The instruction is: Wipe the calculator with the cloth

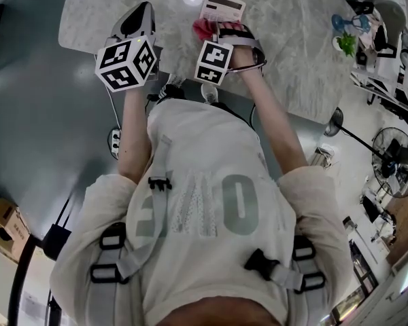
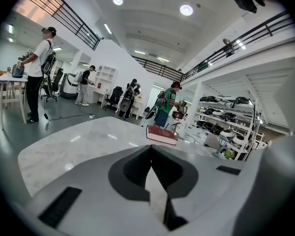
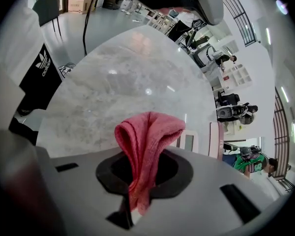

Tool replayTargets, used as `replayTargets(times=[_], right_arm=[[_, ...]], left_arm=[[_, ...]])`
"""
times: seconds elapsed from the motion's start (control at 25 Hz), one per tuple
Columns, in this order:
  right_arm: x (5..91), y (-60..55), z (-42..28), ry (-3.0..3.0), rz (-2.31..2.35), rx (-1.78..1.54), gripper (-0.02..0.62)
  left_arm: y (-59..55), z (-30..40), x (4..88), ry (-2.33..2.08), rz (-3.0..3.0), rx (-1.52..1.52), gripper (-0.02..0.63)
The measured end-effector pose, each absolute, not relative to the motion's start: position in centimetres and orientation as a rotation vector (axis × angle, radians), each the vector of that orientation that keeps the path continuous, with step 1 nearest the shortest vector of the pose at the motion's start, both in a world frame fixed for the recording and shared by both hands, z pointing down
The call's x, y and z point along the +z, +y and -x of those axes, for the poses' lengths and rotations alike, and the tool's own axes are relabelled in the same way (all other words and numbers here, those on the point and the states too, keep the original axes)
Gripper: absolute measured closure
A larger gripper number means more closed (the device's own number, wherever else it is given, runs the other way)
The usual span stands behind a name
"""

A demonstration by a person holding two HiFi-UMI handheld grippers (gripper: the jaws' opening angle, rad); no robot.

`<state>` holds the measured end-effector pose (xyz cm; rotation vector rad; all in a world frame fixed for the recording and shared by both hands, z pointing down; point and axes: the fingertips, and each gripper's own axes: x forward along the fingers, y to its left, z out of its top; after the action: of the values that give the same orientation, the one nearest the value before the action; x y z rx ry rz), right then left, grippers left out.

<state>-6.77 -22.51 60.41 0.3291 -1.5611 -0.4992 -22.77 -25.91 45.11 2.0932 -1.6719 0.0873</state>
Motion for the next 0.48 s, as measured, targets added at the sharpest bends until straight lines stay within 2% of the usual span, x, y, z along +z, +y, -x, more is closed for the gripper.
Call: replayTargets(times=[0.48], right_arm=[[61.1, -19.1, 7.1, -1.575, -0.309, -0.488, 0.54]], left_arm=[[-26.3, 21.1, 44.2, -1.651, -2.128, 0.073, 0.586]])
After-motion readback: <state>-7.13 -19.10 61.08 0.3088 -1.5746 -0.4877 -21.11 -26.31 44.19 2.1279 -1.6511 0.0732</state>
